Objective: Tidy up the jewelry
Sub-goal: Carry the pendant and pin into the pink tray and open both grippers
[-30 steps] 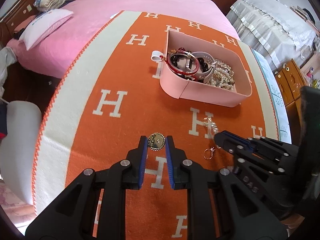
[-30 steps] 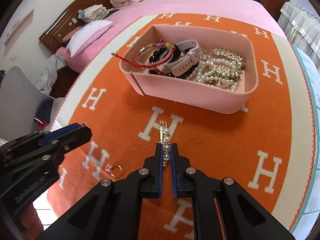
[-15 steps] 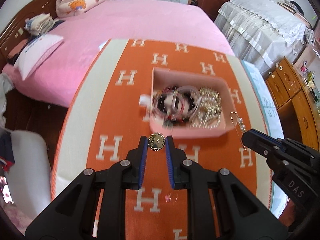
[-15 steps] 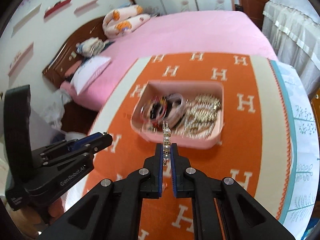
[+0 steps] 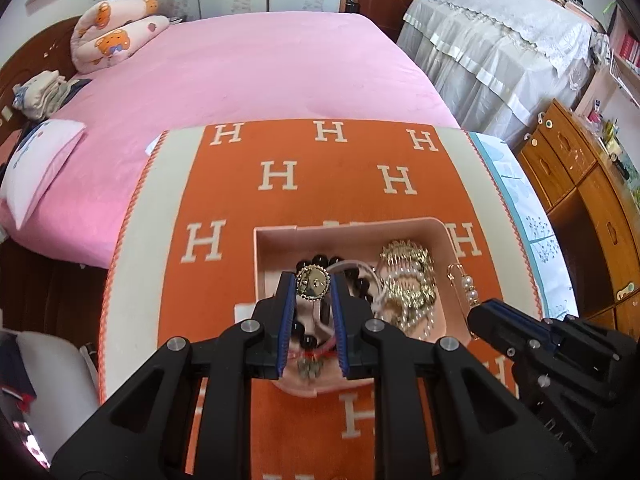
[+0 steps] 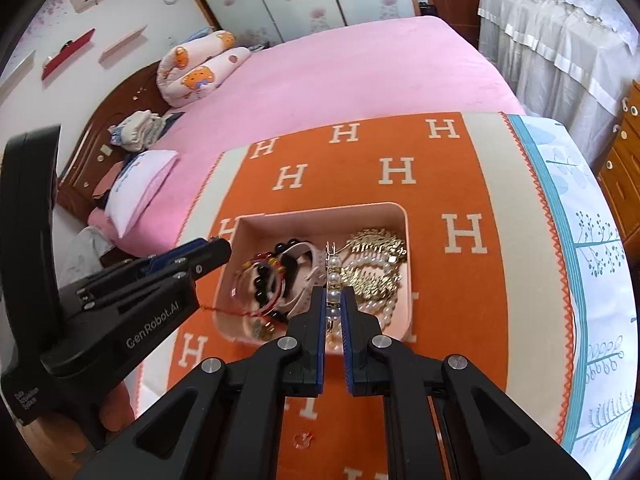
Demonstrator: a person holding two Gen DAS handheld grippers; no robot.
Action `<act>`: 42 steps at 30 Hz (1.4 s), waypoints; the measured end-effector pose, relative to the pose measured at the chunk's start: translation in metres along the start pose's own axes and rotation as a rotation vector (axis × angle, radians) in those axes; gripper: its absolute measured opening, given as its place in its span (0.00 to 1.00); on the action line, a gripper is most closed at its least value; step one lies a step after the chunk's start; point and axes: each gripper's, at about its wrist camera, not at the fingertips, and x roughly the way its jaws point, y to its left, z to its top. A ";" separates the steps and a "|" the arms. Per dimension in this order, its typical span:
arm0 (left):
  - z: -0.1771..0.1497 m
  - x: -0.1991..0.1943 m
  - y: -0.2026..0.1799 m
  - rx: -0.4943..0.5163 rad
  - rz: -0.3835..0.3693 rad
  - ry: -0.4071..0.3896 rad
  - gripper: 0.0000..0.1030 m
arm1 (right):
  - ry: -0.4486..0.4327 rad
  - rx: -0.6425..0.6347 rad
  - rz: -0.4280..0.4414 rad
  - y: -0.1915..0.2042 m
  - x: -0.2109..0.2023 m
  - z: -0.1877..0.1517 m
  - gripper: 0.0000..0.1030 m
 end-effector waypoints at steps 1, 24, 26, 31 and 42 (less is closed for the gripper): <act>0.003 0.006 -0.001 0.007 0.007 0.009 0.15 | -0.001 -0.003 -0.013 0.000 0.003 0.002 0.06; -0.020 -0.033 0.026 -0.056 0.050 -0.032 0.54 | -0.009 -0.060 -0.017 0.017 -0.008 -0.012 0.17; -0.024 -0.042 0.025 -0.059 0.054 -0.044 0.54 | -0.024 -0.075 -0.015 0.022 -0.018 -0.014 0.17; -0.037 -0.068 0.024 -0.067 0.056 -0.078 0.54 | -0.060 -0.076 -0.010 0.025 -0.042 -0.023 0.31; -0.084 -0.113 0.014 -0.072 0.067 -0.105 0.56 | -0.081 -0.106 -0.008 0.023 -0.082 -0.060 0.32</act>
